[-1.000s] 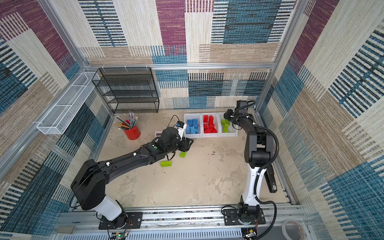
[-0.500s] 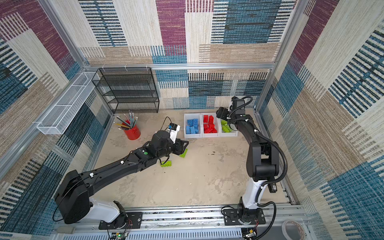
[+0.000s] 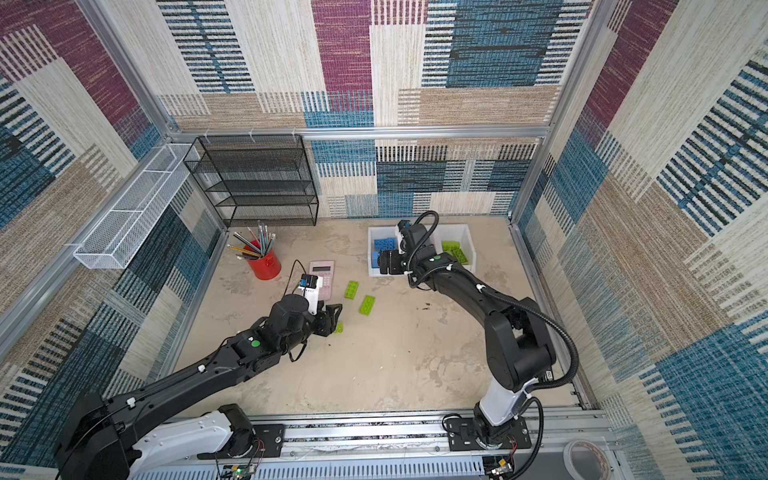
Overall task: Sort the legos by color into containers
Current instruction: 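Grasp the green 2x4 plate by the calculator with the right gripper while the left lowers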
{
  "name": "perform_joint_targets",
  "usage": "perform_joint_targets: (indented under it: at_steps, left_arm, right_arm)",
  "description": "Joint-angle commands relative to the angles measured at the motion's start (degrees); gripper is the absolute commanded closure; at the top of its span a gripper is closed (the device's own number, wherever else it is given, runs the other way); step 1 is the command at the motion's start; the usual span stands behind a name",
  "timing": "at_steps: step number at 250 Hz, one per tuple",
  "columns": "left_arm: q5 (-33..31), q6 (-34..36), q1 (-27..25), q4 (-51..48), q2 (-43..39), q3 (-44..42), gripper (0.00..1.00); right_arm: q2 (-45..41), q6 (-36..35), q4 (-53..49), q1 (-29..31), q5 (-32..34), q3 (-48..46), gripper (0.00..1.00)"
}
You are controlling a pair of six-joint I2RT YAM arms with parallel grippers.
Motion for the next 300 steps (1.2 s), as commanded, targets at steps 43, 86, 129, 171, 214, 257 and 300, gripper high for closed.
perform_joint_targets:
  at_steps: [43, 86, 129, 171, 214, 257, 300]
  left_arm:
    - [-6.5, -1.6, 0.4, 3.1, -6.6, -6.5, 0.39]
    - [-6.9, -1.3, 0.6, 4.2, -7.6, -8.0, 0.39]
    - [-5.9, -1.1, 0.9, 5.2, -7.2, -8.3, 0.39]
    - [-5.9, -1.3, 0.9, 5.8, -8.2, -9.2, 0.39]
    - [-5.9, -1.4, 1.0, 6.0, -8.5, -9.5, 0.39]
    - [-5.9, -1.4, 1.0, 6.0, -8.3, -9.5, 0.39]
    - [-5.9, -1.4, 1.0, 6.2, -8.4, -9.6, 0.39]
  right_arm:
    - [11.6, 5.5, 0.6, 8.5, 9.1, 7.2, 0.12]
    - [18.8, 6.2, -1.5, 10.1, 8.6, 12.9, 0.13]
    - [23.2, 6.6, -2.3, 11.8, 8.3, 16.4, 0.14]
    - [27.0, 6.8, -3.8, 13.5, 8.3, 19.9, 0.17]
    - [30.5, 6.8, -5.3, 14.2, 8.5, 22.8, 0.19]
    - [32.7, 6.3, -7.5, 14.8, 10.2, 26.0, 0.24]
    - [33.1, 5.4, -9.8, 15.6, 12.9, 26.2, 0.27]
